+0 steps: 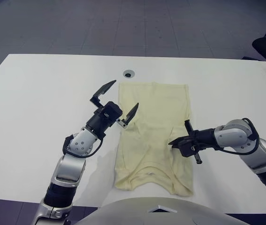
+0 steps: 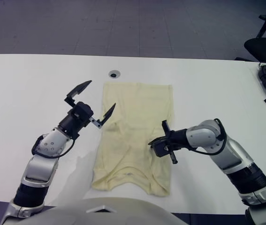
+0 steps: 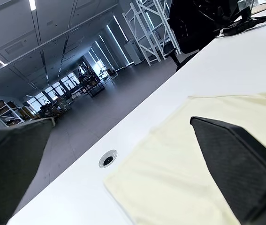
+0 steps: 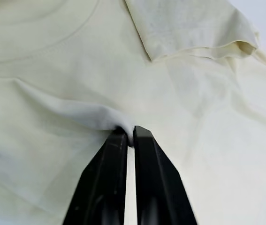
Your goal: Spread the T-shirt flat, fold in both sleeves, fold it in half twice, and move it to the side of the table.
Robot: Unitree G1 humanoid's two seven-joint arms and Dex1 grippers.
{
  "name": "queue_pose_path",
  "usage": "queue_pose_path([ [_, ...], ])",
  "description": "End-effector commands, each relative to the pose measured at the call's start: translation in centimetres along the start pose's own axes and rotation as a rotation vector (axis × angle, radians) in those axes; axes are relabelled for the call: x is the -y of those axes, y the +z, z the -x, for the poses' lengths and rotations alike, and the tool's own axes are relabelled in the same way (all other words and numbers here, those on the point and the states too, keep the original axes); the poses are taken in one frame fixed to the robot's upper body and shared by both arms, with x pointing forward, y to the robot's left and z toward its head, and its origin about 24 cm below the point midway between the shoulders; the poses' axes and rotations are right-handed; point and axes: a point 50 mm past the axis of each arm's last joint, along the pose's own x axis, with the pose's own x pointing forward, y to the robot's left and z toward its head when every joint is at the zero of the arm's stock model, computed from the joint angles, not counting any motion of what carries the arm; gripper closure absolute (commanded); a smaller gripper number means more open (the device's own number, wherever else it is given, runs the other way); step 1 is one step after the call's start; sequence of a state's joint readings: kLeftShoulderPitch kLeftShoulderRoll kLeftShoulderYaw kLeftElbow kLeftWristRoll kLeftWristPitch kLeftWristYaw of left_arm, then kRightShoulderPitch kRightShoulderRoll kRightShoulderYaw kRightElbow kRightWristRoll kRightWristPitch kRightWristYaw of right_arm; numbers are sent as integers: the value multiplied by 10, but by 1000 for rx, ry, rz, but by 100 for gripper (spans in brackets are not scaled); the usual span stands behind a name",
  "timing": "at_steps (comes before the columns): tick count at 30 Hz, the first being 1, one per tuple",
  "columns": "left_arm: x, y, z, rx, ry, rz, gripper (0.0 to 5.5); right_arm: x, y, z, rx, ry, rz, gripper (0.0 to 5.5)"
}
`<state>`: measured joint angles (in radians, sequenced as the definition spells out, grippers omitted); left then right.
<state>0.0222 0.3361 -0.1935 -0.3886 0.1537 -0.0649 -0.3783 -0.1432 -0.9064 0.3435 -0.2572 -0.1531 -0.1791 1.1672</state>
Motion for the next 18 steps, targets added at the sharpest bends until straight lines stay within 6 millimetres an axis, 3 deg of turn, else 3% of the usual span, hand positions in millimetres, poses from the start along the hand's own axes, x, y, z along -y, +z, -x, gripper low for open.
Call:
queue_pose_path([
  [1, 2, 0, 2, 1, -21, -5, 10, 0, -1, -1, 5, -9, -48, 455],
  [7, 5, 2, 4, 8, -43, 14, 10, -2, -5, -3, 21, -50, -106, 362],
  [11, 11, 2, 8, 0, -80, 11, 10, -5, 8, -3, 103, -92, -172, 296],
  [18, 11, 11, 29, -41, -200, -1, 10, -5, 14, 27, 47, -344, -245, 170],
])
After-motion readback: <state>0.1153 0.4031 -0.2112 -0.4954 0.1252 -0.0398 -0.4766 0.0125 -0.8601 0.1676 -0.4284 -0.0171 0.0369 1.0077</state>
